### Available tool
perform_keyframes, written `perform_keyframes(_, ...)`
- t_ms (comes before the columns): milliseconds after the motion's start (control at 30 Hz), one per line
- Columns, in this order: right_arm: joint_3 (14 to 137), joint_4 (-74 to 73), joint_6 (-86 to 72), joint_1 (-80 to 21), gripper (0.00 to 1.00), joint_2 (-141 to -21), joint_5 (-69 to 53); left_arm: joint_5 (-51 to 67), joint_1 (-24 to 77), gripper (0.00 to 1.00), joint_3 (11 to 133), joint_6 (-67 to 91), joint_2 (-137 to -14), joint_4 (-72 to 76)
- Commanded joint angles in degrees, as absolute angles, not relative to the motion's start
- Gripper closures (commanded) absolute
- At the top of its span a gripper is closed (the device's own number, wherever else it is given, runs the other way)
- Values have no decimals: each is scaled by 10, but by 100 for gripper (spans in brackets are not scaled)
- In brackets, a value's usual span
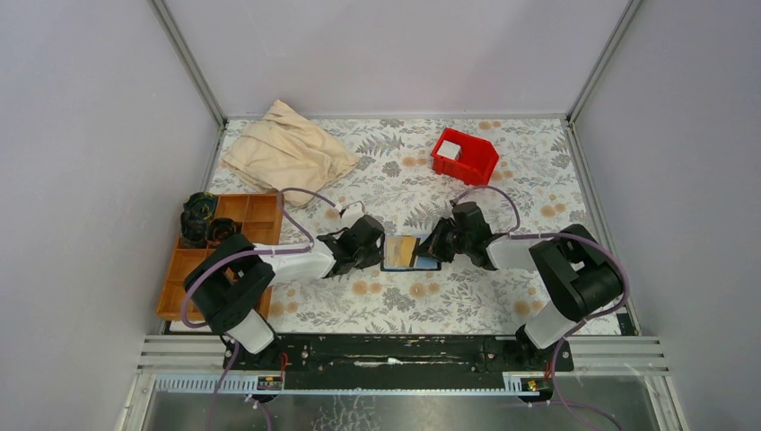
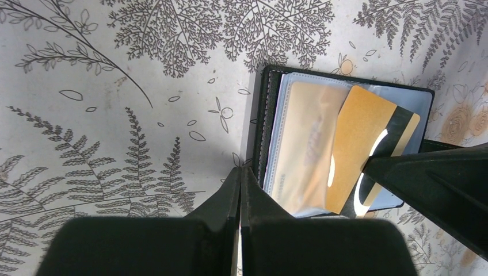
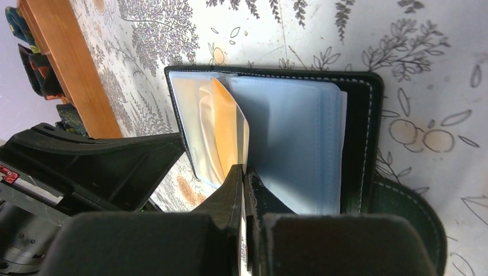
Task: Put the credit cards into the card holder
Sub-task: Insert the credit card into the card holder.
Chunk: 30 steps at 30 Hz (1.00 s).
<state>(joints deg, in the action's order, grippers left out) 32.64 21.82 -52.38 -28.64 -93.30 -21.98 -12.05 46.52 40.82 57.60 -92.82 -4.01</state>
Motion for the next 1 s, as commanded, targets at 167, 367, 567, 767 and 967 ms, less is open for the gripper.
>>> perform_keyframes(167, 285, 166, -542, -293, 100, -892, -106, -38, 492, 100, 342, 584, -1000, -155)
perform_keyframes(367, 285, 159, -542, -293, 100, -892, -104, -39, 494, 100, 341, 584, -1001, -154)
perform_keyframes(567, 276, 163, -547, -293, 100, -889, -108, -39, 496, 100, 339, 586, -1000, -151)
perform_keyframes(767, 305, 154, -484, -293, 100, -933, -198, -40, 496, 100, 343, 581, -1003, -152)
perform_keyframes(967, 310, 121, -433, -293, 100, -928, -227, -44, 496, 100, 348, 577, -1011, -148)
